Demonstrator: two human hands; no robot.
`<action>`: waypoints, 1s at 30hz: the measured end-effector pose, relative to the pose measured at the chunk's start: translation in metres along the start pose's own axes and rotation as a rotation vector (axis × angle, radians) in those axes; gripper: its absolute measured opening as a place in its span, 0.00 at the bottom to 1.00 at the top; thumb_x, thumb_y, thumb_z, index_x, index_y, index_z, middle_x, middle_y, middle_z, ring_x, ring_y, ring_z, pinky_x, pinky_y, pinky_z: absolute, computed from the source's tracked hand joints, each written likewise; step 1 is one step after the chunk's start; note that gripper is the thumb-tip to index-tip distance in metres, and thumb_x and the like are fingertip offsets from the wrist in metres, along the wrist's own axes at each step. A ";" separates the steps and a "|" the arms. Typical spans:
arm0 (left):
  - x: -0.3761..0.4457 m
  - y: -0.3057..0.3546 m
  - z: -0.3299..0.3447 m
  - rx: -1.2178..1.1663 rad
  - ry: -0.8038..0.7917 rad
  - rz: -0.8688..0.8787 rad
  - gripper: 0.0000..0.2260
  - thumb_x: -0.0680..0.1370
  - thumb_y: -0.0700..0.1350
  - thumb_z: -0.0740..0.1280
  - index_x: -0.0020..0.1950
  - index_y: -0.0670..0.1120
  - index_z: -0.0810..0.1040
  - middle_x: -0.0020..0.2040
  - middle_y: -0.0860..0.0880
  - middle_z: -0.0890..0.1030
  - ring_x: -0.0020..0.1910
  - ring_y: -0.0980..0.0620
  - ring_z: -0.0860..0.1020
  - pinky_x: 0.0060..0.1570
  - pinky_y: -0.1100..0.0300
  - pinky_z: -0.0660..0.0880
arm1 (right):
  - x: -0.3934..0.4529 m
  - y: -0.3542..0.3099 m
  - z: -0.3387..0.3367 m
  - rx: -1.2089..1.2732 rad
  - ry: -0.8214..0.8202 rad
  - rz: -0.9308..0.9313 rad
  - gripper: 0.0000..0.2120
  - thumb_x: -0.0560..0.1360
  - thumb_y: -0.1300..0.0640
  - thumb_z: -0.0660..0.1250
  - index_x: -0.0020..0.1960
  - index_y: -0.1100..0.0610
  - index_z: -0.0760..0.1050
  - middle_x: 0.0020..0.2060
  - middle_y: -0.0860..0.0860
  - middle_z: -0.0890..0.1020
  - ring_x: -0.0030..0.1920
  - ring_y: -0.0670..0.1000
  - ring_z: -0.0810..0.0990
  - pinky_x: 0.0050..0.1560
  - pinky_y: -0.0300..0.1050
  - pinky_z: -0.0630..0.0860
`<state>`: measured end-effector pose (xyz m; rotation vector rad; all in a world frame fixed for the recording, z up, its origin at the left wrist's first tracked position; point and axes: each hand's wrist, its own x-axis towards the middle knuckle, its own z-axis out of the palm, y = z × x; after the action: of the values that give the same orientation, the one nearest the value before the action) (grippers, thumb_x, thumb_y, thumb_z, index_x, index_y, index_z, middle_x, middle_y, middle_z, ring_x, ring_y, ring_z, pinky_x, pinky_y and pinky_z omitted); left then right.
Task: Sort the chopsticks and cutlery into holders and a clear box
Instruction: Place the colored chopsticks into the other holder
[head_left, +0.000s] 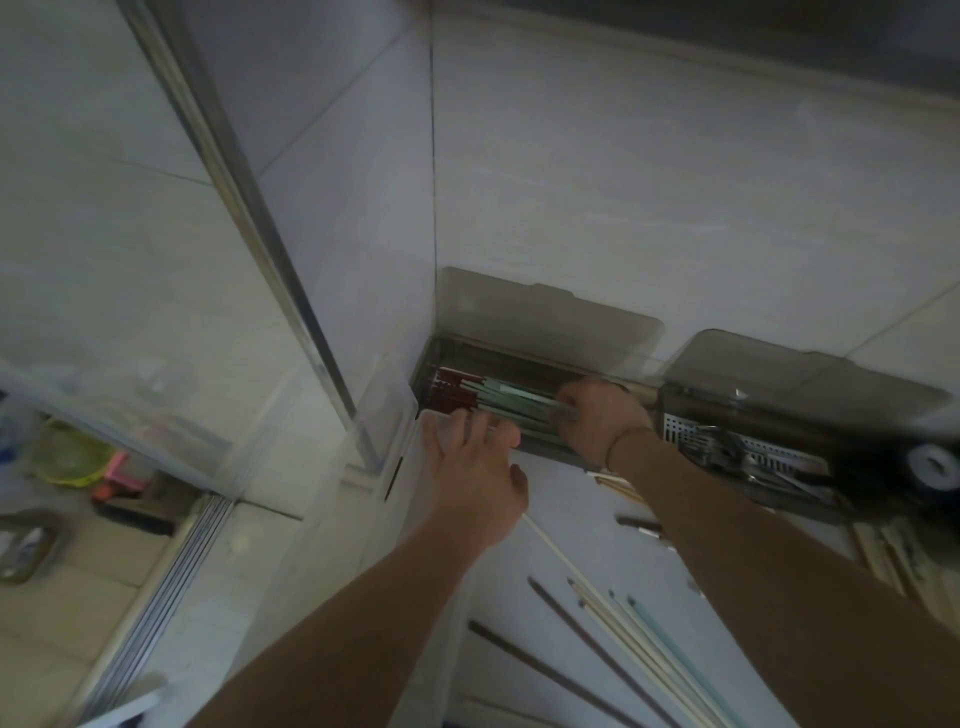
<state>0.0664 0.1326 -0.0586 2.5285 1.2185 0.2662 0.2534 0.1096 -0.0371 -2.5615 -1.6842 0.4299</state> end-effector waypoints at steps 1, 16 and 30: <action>0.000 0.000 0.000 -0.004 -0.001 0.000 0.15 0.70 0.52 0.63 0.56 0.56 0.72 0.57 0.52 0.70 0.65 0.45 0.65 0.74 0.36 0.48 | 0.002 -0.001 0.003 0.051 -0.004 -0.016 0.11 0.77 0.49 0.63 0.53 0.52 0.79 0.51 0.55 0.80 0.52 0.57 0.78 0.52 0.43 0.73; 0.000 0.001 -0.003 -0.007 -0.013 0.002 0.13 0.73 0.52 0.65 0.58 0.57 0.70 0.58 0.54 0.68 0.66 0.47 0.61 0.75 0.39 0.44 | -0.063 0.028 -0.002 0.682 0.522 0.152 0.11 0.72 0.73 0.66 0.44 0.60 0.82 0.40 0.51 0.81 0.39 0.43 0.77 0.45 0.23 0.69; 0.002 0.001 0.005 0.041 0.035 -0.010 0.12 0.73 0.51 0.67 0.55 0.57 0.72 0.55 0.53 0.70 0.63 0.47 0.63 0.73 0.40 0.47 | -0.286 0.139 0.107 0.097 0.488 0.485 0.21 0.71 0.48 0.57 0.44 0.62 0.83 0.42 0.60 0.82 0.40 0.62 0.80 0.44 0.49 0.73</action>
<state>0.0695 0.1328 -0.0625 2.5624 1.2620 0.2862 0.2444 -0.2183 -0.1074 -2.6865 -0.8661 -0.1030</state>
